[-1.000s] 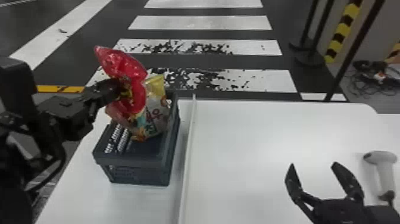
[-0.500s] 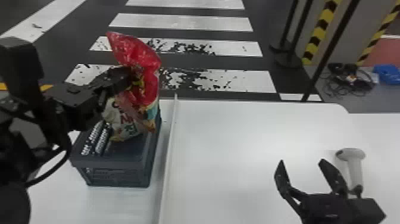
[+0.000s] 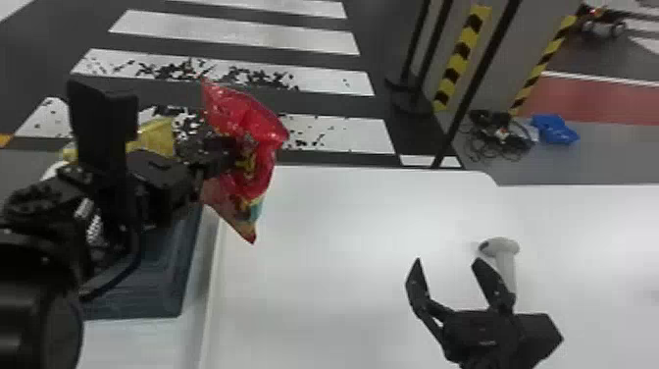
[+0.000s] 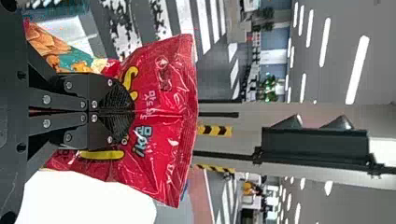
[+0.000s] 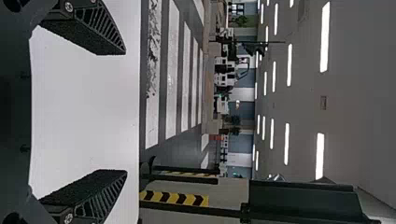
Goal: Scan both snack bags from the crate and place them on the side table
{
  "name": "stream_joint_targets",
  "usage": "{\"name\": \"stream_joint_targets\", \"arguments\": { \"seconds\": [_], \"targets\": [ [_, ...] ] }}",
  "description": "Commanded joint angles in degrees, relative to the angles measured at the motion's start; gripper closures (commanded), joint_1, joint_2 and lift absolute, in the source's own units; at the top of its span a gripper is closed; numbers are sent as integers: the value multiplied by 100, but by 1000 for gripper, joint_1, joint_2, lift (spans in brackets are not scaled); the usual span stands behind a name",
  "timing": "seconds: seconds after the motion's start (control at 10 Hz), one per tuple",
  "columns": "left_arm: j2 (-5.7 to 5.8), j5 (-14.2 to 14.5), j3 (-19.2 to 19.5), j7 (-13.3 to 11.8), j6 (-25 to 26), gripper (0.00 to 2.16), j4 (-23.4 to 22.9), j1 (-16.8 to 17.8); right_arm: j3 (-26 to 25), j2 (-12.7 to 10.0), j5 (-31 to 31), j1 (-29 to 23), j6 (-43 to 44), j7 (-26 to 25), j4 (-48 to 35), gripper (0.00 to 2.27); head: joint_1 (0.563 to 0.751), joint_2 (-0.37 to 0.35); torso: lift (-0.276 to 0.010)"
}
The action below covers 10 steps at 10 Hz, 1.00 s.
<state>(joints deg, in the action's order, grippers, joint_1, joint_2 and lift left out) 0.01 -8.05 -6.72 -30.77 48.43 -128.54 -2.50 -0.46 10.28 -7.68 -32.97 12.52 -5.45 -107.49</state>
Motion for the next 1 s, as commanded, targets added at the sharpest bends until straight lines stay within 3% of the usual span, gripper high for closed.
{"name": "stream_joint_targets", "arguments": {
  "seconds": [0.0, 0.1, 0.5, 0.6, 0.9],
  "targets": [
    [-16, 32, -348, 62, -364, 2138, 461, 65, -42, -26, -6, -17, 0, 0, 0, 83, 695, -223, -95],
    [-16, 102, -541, 150, -628, 2138, 725, 92, -59, -44, -6, -34, 18, 0, 0, 83, 695, -251, -95],
    [-16, 867, -1218, 747, -1823, 2138, 1753, -31, -129, -44, -58, -25, 18, -44, 9, 83, 695, -347, -95],
    [-16, 1042, -1385, 950, -1964, 2138, 1982, -58, -156, -52, -67, -25, 0, -44, 9, 83, 695, -350, -95],
    [-16, 1684, -1596, 1064, -2069, 2138, 2325, -128, -182, -44, -138, 1, -17, -53, 35, 83, 695, -350, -95]
  ]
}}
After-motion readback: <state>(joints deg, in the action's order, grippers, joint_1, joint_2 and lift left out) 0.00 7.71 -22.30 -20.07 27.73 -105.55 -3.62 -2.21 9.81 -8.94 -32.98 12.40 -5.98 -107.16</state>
